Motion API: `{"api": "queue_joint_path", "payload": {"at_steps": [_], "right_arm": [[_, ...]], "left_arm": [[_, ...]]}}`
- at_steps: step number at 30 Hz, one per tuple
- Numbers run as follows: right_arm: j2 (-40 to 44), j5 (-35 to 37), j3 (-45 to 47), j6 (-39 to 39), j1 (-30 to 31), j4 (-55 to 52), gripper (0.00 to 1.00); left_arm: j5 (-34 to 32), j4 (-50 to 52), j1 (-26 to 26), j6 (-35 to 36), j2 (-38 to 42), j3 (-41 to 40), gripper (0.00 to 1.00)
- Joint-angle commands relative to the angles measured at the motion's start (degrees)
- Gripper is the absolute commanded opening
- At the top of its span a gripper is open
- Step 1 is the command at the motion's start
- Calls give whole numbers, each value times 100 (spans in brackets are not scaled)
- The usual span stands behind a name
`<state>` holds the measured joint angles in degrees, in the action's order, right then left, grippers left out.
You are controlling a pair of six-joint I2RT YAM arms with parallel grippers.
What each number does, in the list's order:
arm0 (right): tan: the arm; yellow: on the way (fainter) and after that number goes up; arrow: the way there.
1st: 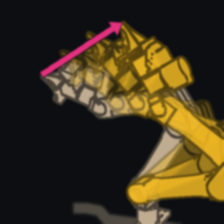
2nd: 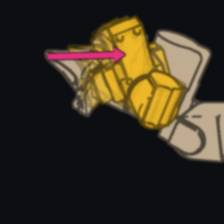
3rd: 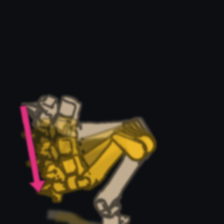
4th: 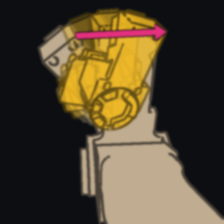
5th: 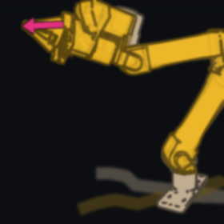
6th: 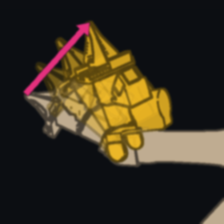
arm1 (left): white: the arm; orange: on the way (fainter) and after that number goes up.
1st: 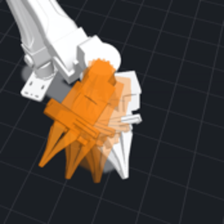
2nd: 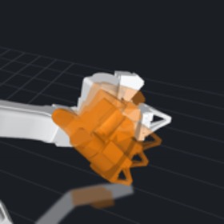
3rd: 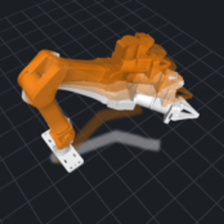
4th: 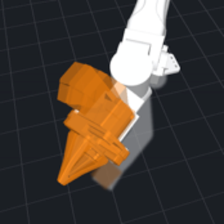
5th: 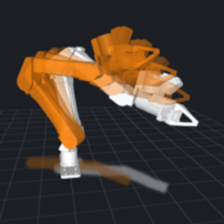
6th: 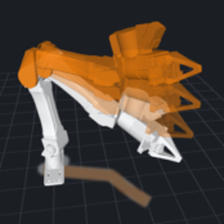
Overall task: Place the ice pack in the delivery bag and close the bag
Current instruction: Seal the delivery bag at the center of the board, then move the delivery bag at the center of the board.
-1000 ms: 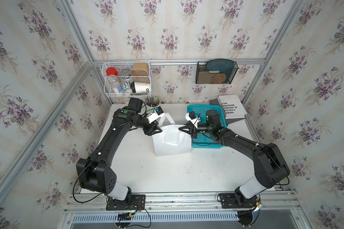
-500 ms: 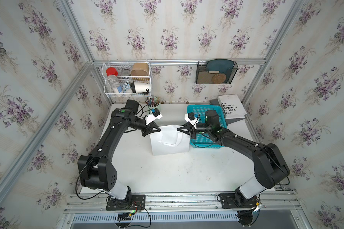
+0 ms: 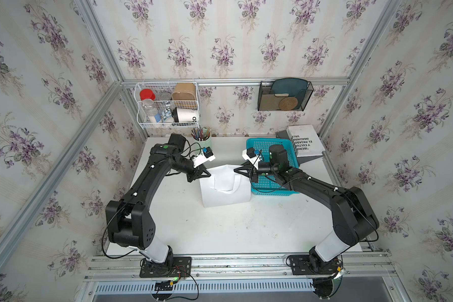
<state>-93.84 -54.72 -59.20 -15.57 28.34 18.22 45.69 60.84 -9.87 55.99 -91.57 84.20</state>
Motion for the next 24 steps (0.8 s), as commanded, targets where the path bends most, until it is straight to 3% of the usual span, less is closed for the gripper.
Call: {"api": "queue_joint_path", "payload": {"at_steps": [1,2,4,5,6,10,14,16,20,24], "right_arm": [[19,161,18,-49,-1,-140,0],[83,282,42,79,-3,-42,24],[491,882,203,316,-31,171,96],[750,1175,428,519,-63,445,99],[1120,1465,716,776,-166,826,100],[2727,3337,1938,1656,-589,1945,100],[3979,5605,2758,2199,-1129,1917,100],[4245,6786,2959,2672,-1706,1443,100],[4141,7173,3727,3114,-2831,1280,100],[2958,7345,4438,2812,-2982,2417,100]], "left_arm": [[-263,-97,20,-80,25,92,6],[-191,-118,20,-111,48,143,30],[-253,-452,49,-637,274,93,58],[-269,-833,95,-931,564,-71,74],[-379,-1342,144,-1353,898,-349,76],[-1792,-4010,317,-3357,2430,-1856,77],[-3048,-6391,507,-4838,3698,-3552,77],[-3856,-7066,519,-5312,3990,-4274,77],[-4575,-7433,578,-5483,3961,-5352,78],[-5296,-7774,620,-5367,3360,-5897,78]]}}
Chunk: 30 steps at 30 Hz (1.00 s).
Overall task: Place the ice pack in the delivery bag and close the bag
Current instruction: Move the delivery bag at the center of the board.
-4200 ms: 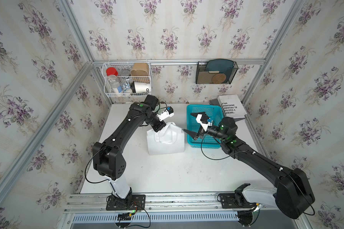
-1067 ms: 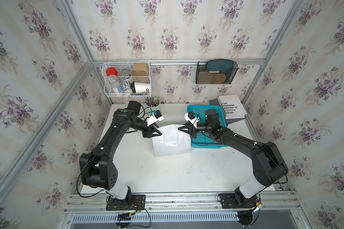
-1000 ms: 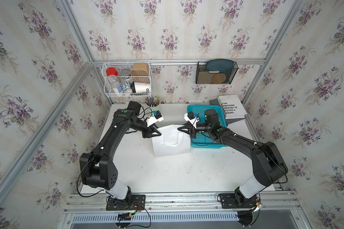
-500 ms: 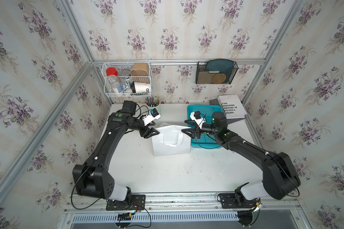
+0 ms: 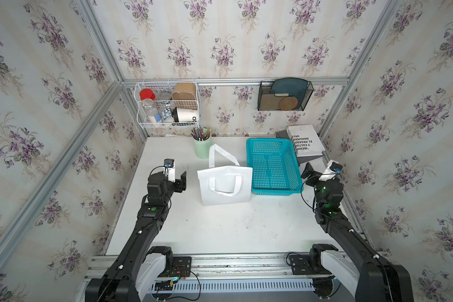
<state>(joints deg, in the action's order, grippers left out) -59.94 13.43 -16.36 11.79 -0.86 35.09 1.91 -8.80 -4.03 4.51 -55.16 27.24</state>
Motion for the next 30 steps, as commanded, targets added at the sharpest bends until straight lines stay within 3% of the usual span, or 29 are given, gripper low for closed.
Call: {"api": "queue_joint_path", "payload": {"at_steps": [1,5,7,8,10,11,12,14,15,17,19,21,24,27,29,30], "right_arm": [[-801,411,237,100,-63,1158,100],[-1993,237,324,-97,-52,2915,100],[-2216,182,103,-384,114,2674,100],[-2308,132,199,-610,282,3072,100],[-2827,-98,808,-899,400,4931,100],[-3012,-99,913,-924,400,5321,100],[-2712,-79,596,-748,377,3845,100],[-2966,-53,494,-964,464,4291,100],[-2780,-67,424,-894,472,3762,100],[-2911,-46,536,-975,475,4372,100],[-2815,-69,455,-955,475,4070,100],[-2851,-249,551,-1065,506,4240,100],[-2857,-280,543,-1094,516,4276,100],[-2604,289,491,-769,482,3856,100],[-2677,285,631,-765,468,4265,100],[-2821,284,688,-801,472,4523,100]], "left_arm": [[-1102,-952,67,-240,-437,-297,78],[-1245,-2010,321,-179,-1229,-735,79],[-898,-1658,362,112,-1437,-426,79],[-822,-1925,375,210,-1554,-442,79],[-463,-2562,431,456,-1779,-555,79],[-223,-2801,558,447,-1910,-539,79],[-255,-2888,618,377,-2131,-419,78],[-214,-2597,632,379,-2125,-303,76],[-44,-2623,632,453,-1959,-442,77],[501,-3196,630,390,-1450,-1070,79],[665,-3594,623,230,-1312,-1302,79],[502,-3235,632,73,-1724,-842,79],[1151,-3520,490,188,-2156,-663,83],[889,-4494,374,304,-2466,-1075,86],[325,-6283,383,65,-3339,-1443,82],[-22,-6366,383,14,-3608,-1437,85]]}}
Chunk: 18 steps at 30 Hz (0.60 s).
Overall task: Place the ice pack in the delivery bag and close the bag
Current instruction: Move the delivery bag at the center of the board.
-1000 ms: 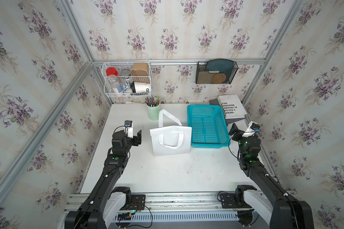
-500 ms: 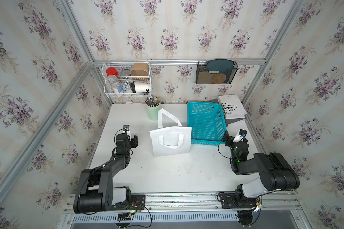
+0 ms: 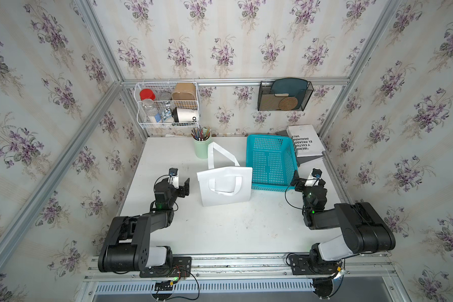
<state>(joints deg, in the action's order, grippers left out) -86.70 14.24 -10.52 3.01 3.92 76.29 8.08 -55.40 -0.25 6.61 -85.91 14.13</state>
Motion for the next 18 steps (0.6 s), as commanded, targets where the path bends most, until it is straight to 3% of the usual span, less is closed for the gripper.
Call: {"api": "queue_joint_path", "payload": {"at_steps": [1,3,4,6,11,13,17,18], "right_arm": [[-164,111,84,43,-13,328,100],[-144,42,-83,30,-10,16,100],[-181,54,-86,-5,-9,118,100],[-117,17,-11,23,1,105,100],[-132,-36,-7,-22,8,184,100],[-143,-159,192,-97,11,672,100],[-331,-118,1157,-69,3,2682,100],[-416,-136,1216,-82,-4,2712,100]], "left_arm": [[-852,-824,19,-413,-319,75,85],[-1268,1089,25,-638,156,843,86],[-1384,1091,12,-591,-4,1015,88],[-1285,135,-76,-410,-232,710,90],[-1248,724,-98,-429,-111,882,91],[-1265,226,-98,-363,-255,760,91],[-1243,330,-98,-366,-247,782,91],[-1234,377,-98,-367,-244,802,91]]}}
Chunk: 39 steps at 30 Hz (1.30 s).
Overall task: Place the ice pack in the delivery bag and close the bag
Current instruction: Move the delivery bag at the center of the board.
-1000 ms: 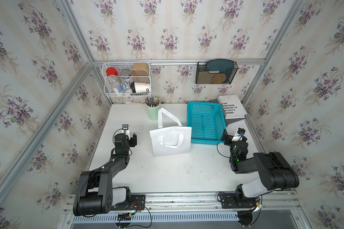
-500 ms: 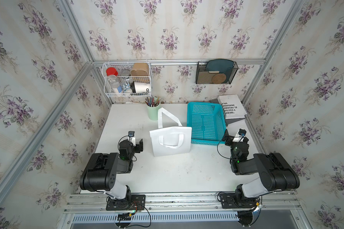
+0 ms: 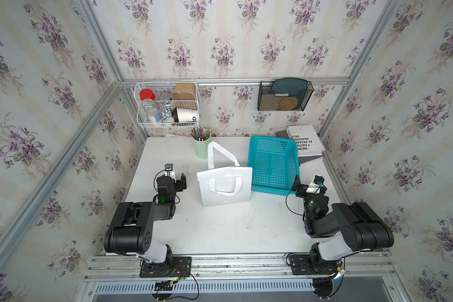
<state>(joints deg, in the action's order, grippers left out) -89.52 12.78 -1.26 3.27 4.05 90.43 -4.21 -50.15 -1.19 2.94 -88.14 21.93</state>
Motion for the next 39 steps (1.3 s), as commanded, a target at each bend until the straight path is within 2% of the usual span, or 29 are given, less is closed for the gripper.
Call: {"api": "queue_joint_path", "payload": {"at_steps": [1,7,9,11,13,17,20,21,23,24,25,26,27,29,30,33,36,37,39], "right_arm": [[-66,-9,233,-121,-19,1123,100],[-125,91,179,-102,-19,1149,100],[109,114,-35,-97,-18,452,100],[793,31,-233,-112,-16,-595,100],[1521,86,-407,-67,-19,-1497,100],[2633,-240,-496,-83,-19,-2545,100],[3465,-974,-1005,507,-21,-4261,100],[3527,-1519,-1296,543,-19,-4745,100],[3463,-3023,-1882,217,0,-5060,100],[3445,-4152,-1822,161,130,-4433,100],[3401,-4929,-1723,138,335,-4011,100],[3311,-5365,-1827,-114,630,-4180,100],[3228,-5650,-2087,-601,970,-4906,100],[2975,-5574,-2461,-1736,1715,-6042,100],[2839,-5651,-2553,-1963,1913,-6225,100],[2214,-5616,-2855,-1769,2137,-6274,94],[1508,-5255,-3338,-1762,2347,-6403,86],[1302,-5349,-3514,-1800,2417,-6453,81],[959,-5386,-3793,-1925,2619,-6511,63]], "left_arm": [[-4,-137,-4,-7,-14,21,91],[-2,-156,-4,-3,-14,18,91],[221,332,62,-21,58,202,91],[429,-16,60,110,351,-81,91],[400,-42,51,123,1168,-497,91],[1429,2122,53,738,3205,-457,91],[1972,3418,81,1021,4156,-145,87],[1997,3578,84,1013,4286,-99,86],[1964,3712,83,854,4447,-76,85],[1858,3622,84,712,4509,-75,85],[1735,3573,80,603,4547,-38,85],[1586,3582,81,504,4573,47,85],[1416,3606,79,434,4572,170,85],[1093,3651,84,379,4553,414,85],[978,3648,84,375,4556,514,85],[832,3565,81,371,4532,698,85],[884,3566,84,330,4521,784,85],[894,3560,84,304,4529,792,85],[878,3542,84,291,4569,790,85]]}}
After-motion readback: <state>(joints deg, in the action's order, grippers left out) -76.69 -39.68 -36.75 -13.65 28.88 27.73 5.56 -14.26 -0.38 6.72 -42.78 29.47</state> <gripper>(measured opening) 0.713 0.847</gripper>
